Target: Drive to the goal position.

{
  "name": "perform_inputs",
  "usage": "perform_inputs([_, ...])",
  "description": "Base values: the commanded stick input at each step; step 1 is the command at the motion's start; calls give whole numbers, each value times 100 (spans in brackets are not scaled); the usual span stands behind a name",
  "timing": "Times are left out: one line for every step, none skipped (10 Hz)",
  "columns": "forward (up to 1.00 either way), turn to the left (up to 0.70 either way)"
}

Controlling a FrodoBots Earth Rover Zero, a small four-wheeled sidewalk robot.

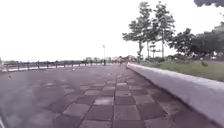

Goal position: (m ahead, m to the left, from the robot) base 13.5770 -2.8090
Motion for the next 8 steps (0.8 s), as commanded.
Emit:
perform_inputs([100,0])
perform_inputs([100,0])
perform_inputs([100,0])
perform_inputs([100,0])
perform_inputs([100,-20])
perform_inputs([100,-34])
perform_inputs([100,-33])
perform_inputs([100,-17])
